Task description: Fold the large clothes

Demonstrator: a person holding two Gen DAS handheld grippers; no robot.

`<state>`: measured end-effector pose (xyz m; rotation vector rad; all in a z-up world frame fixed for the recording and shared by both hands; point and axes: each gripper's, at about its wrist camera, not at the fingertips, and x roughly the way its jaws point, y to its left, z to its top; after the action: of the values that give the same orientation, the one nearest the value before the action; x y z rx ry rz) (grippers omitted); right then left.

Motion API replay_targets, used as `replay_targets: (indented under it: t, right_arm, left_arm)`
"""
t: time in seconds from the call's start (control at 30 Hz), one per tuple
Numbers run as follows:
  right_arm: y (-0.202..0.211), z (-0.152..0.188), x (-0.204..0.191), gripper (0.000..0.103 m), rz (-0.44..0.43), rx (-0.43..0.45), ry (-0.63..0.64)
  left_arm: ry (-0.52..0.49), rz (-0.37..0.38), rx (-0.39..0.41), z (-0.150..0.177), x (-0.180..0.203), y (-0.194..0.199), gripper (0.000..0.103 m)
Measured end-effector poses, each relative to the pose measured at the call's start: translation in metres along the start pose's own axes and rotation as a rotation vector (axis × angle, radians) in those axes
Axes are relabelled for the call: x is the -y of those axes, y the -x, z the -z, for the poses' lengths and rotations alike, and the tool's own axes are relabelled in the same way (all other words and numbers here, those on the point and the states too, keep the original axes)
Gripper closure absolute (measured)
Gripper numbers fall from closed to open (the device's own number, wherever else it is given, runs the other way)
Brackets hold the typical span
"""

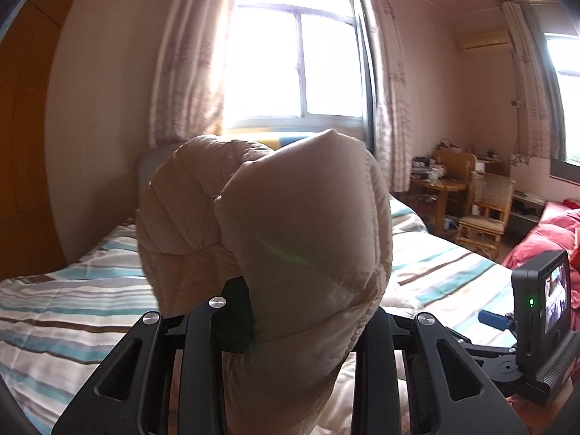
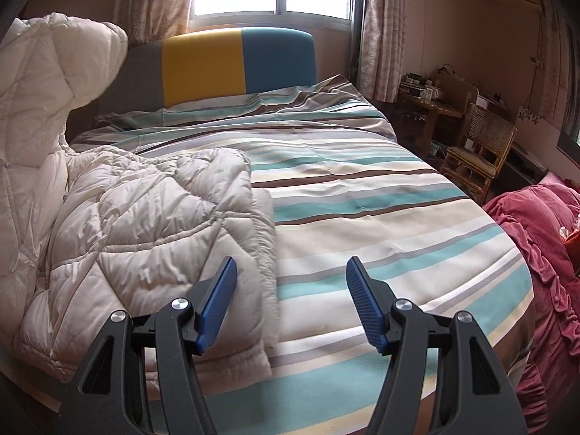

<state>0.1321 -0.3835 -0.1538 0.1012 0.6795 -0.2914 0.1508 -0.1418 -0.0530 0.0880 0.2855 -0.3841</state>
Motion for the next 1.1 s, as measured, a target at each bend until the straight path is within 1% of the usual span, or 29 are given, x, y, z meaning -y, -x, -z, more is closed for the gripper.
replay_targets:
  t: [0.13,0.27,0.33,0.47,0.5,0.53,0.63,0.7,0.77,0.9,0.93,1.1]
  right_arm:
    - [-0.002,0.001,0.01,0.04,0.024,-0.013,-0.021]
    - [-0.005,0.003,0.022,0.04,0.042,-0.029,-0.049]
    - [-0.006,0.003,0.028,0.04,0.047,-0.033,-0.063]
    - [-0.006,0.004,0.039,0.04,0.048,-0.035,-0.091]
    - [-0.006,0.005,0.041,0.04,0.049,-0.036,-0.095]
    - [-0.006,0.005,0.042,0.04,0.051,-0.037,-0.097]
    - [-0.007,0.007,0.044,0.04,0.039,-0.038,-0.106]
    - [-0.005,0.008,0.046,0.04,0.03,-0.034,-0.112]
    - [-0.001,0.006,0.049,0.04,0.0,-0.017,-0.135]
    - [0.014,-0.005,0.053,0.038,-0.113,0.056,-0.176]
    - [0.02,-0.01,0.052,0.038,-0.158,0.08,-0.181]
    - [0.035,-0.026,0.036,0.038,-0.301,0.105,-0.151]
  left_arm:
    - [-0.018,0.053,-0.055,0.008,0.014,-0.014,0.075]
    - [-0.042,0.085,-0.102,0.016,0.031,-0.027,0.075]
    - [-0.07,0.102,-0.114,0.022,0.042,-0.032,0.071]
    - [-0.13,0.141,-0.144,0.036,0.061,-0.04,0.068]
    - [-0.145,0.162,-0.156,0.042,0.067,-0.043,0.065]
    - [-0.147,0.178,-0.165,0.045,0.07,-0.045,0.063]
    - [-0.118,0.248,-0.216,0.059,0.074,-0.056,0.063]
    - [-0.113,0.262,-0.229,0.063,0.075,-0.059,0.062]
    - [-0.108,0.278,-0.237,0.068,0.076,-0.062,0.06]
    - [-0.122,0.304,-0.239,0.077,0.079,-0.061,0.06]
    - [-0.13,0.308,-0.239,0.078,0.081,-0.06,0.06]
    - [-0.136,0.311,-0.238,0.077,0.081,-0.061,0.06]
